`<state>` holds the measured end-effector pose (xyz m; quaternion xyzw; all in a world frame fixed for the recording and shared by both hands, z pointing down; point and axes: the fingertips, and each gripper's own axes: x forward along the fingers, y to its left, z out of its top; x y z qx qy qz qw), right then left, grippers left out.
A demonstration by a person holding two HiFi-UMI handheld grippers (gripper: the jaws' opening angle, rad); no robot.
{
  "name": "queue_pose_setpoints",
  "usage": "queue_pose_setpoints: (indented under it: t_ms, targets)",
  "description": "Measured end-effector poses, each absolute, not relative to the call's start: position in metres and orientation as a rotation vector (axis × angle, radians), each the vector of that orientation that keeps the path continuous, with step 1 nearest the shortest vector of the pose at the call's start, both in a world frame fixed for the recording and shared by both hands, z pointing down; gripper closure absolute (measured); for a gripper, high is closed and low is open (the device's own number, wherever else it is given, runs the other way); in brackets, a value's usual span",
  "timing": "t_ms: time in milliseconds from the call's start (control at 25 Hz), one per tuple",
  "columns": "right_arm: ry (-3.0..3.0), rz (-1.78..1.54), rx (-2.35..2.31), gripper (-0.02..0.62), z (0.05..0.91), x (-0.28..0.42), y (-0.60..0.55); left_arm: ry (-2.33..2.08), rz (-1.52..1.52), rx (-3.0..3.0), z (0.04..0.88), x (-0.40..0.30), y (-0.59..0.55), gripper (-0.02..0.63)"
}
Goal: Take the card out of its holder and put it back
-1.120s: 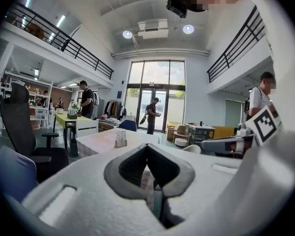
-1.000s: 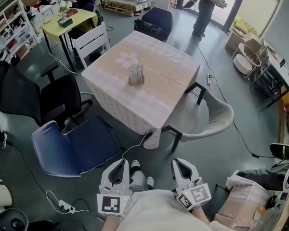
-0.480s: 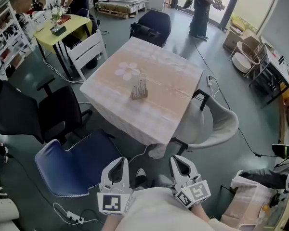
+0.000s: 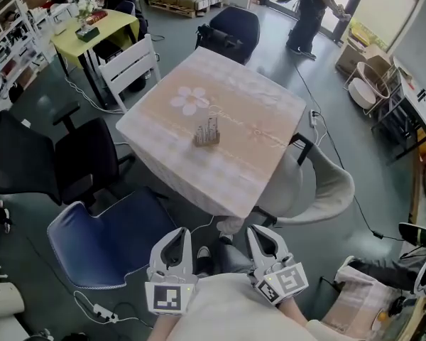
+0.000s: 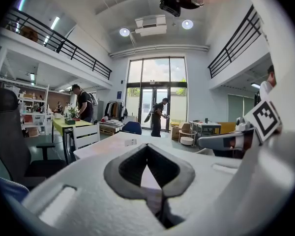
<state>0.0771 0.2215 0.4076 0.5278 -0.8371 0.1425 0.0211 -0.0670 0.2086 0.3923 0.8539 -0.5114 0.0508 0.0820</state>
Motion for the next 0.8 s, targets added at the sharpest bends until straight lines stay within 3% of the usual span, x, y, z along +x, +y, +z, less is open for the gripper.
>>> queue_pose_setpoints:
  t_ms: [800]
  targets:
    - [-2.680,0.430,1.481,0.594,0.407,0.154,0.135,-1.761,0.099,2.447,0.381,-0.013,0.138,0.604]
